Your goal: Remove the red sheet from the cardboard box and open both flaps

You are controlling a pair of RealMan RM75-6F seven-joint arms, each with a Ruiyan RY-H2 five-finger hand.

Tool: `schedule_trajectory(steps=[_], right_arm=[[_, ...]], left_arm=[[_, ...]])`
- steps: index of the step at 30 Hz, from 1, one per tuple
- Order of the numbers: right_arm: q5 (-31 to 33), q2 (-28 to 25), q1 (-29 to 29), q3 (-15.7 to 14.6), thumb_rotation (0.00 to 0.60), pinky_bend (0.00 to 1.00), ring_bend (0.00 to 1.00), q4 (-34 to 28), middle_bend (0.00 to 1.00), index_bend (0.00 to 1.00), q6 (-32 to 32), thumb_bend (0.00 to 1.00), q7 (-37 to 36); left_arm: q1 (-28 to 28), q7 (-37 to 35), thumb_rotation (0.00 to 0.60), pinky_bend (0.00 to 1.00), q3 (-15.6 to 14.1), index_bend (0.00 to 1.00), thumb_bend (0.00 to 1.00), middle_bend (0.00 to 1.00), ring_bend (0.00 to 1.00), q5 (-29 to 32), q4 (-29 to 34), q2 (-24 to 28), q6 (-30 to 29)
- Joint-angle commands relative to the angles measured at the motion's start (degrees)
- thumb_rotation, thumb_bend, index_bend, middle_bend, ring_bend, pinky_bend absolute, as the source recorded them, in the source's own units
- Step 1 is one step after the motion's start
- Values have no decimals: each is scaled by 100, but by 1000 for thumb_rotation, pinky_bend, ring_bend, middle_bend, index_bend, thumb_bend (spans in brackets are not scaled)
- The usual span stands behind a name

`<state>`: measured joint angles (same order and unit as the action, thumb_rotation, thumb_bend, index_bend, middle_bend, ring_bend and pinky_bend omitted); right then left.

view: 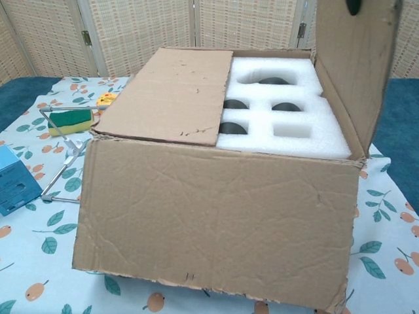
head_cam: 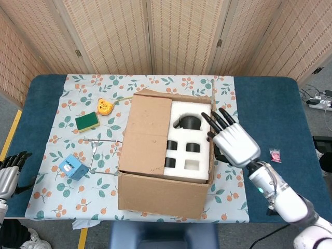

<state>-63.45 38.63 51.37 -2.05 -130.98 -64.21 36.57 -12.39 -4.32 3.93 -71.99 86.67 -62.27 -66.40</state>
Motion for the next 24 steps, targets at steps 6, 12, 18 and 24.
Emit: schedule_trajectory(steps=[6, 12, 18, 24], right_arm=[[-2556, -170, -2373, -886, 210, 0, 0, 684, 0, 421, -1778, 698, -1188], [-2701, 85, -3029, -857, 211, 0, 0, 1402, 0, 421, -2213, 698, -1953], [-2730, 320, -3417, -764, 208, 0, 0, 1862, 0, 421, -2335, 698, -2376], [-2930, 804, -3808, -480, 229, 0, 0, 2547, 0, 367, -2923, 699, -3156]], left_arm=[[-15, 120, 600, 20, 18, 138, 469, 103, 94, 73, 41, -19, 14], [-16, 118, 600, 19, 37, 138, 469, 103, 94, 118, 35, -24, 22], [-25, 159, 600, 19, 41, 138, 469, 103, 94, 166, 1, -42, 54], [10, 95, 600, 20, 24, 134, 469, 103, 94, -53, 80, -11, -125]])
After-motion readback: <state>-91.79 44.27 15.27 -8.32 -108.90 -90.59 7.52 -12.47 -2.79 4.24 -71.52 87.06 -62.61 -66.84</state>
